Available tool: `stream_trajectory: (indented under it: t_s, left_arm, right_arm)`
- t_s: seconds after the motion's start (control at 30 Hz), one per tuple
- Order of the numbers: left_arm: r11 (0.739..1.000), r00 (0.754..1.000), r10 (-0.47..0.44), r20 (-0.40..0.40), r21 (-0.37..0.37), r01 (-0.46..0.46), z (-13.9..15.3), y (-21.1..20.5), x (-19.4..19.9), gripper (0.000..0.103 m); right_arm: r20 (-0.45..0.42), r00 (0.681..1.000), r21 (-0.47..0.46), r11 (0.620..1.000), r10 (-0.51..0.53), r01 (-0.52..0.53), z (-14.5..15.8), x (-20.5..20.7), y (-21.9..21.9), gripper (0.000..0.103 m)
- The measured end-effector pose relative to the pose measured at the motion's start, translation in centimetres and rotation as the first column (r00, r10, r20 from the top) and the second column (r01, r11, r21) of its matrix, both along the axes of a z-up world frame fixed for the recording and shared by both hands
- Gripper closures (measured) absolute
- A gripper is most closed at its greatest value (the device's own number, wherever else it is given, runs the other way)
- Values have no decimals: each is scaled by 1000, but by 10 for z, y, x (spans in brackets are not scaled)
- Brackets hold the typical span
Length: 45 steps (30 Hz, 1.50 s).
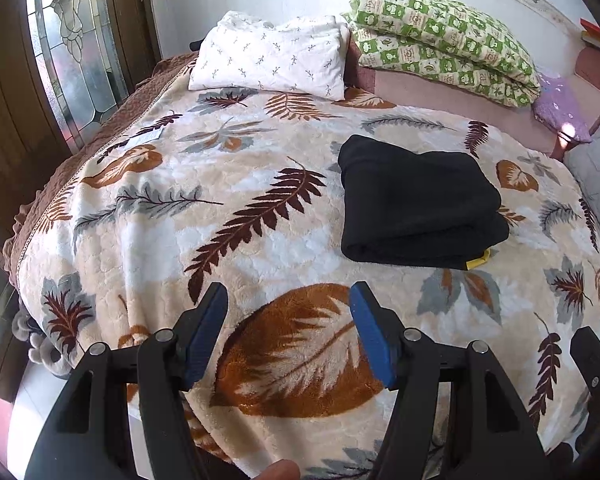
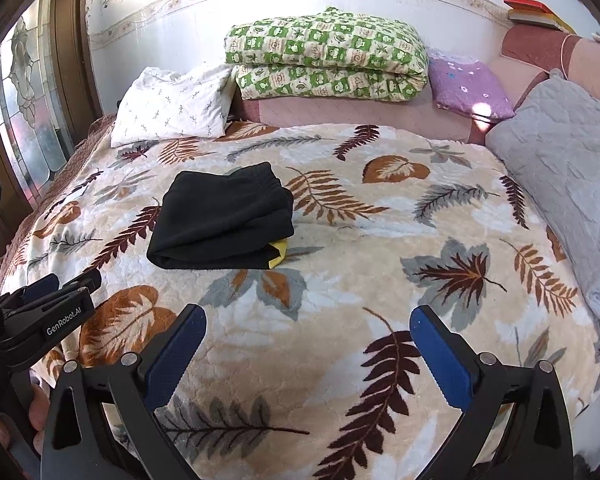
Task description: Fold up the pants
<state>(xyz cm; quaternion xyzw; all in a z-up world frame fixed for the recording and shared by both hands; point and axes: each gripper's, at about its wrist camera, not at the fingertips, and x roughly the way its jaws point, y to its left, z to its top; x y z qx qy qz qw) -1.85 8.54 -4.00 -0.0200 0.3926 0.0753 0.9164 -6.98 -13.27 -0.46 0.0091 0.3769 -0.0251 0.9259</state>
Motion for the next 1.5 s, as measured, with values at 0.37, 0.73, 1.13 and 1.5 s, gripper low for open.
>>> stream_trajectory:
  t_s: [0.37, 0.73, 1.13, 1.5]
  left_arm:
    - [999, 999, -34, 3, -2, 34, 3, -11, -5, 40]
    - [998, 998, -68, 11, -9, 68, 5, -17, -7, 40]
    - [995, 995, -102, 8, -15, 102, 5, -24, -5, 40]
    - [995, 995, -98, 12, -18, 98, 6, -27, -4, 40]
  right_arm:
    - [3, 1000, 6, 1000, -15, 15, 0, -4, -4, 1]
    - [-6, 1000, 11, 1000, -26, 26, -3, -3, -8, 1]
    - [-19, 1000, 5, 1000, -23, 23, -8, 1, -9, 1]
    - [-32, 999, 15, 999, -42, 42, -13, 5, -17, 1]
